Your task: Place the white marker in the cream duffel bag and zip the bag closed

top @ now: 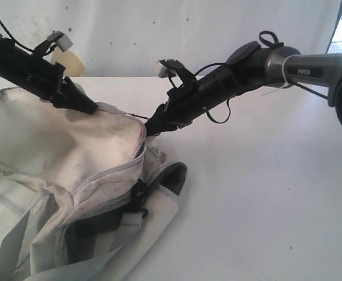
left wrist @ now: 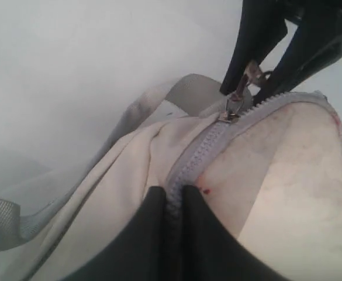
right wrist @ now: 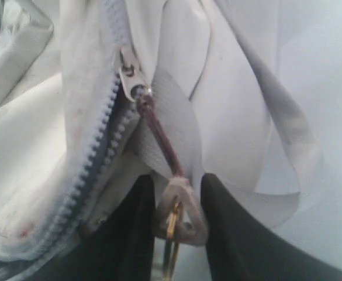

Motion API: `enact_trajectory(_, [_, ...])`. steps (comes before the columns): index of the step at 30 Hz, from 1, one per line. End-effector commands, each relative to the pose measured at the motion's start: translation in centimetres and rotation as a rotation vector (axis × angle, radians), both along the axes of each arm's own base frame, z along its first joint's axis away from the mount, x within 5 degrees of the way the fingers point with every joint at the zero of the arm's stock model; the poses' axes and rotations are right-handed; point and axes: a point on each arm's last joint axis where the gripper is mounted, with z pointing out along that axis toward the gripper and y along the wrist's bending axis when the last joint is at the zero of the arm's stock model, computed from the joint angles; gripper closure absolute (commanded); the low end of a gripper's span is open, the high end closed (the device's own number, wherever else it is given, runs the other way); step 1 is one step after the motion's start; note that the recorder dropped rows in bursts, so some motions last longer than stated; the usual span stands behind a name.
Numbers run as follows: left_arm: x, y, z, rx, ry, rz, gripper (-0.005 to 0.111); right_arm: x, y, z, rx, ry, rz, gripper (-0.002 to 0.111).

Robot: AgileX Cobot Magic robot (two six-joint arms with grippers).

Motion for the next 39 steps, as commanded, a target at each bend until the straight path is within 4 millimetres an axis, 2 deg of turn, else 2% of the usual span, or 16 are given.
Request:
enact_trajectory(1, [-0.2,0.4,0.1,0.032,0.036,0.026,0.107,0.8,-2.7,1.5,-0.06,0.07,-0.131,0.108])
enact_trajectory(7, [-0.2,0.4,0.1,0.026,0.065,0.054,0.107,0.4,-3.7,3.6,-0.045,0.158,-0.192,0.108])
enact_trajectory(12, [-0.2,0.4,0.1,0.018,0.128,0.121,0.107,-0.5,-4.1,4.4,-0.091,0.234,-0.172,0.108])
enact_trajectory(23, [0.9,0.7,0.0,-0.03,0.323,0.482,0.107,-1.3,-4.8,6.2,-0.161,0.344,-0.291,0.108])
enact_trajectory(29, [1.8,2.1,0.0,-0.097,0.459,0.75,0.107,-2.0,-5.1,8.4,-0.174,0.318,-0.321,0.108])
enact_trajectory(32, [2.0,2.5,0.1,-0.115,0.483,0.809,0.107,-2.9,-5.2,8.6,-0.179,0.332,-0.323,0.108])
enact_trajectory(39, [2.8,3.6,0.5,-0.232,0.558,0.965,0.107,-4.3,-5.2,7.7,-0.197,0.397,-0.328,0.108])
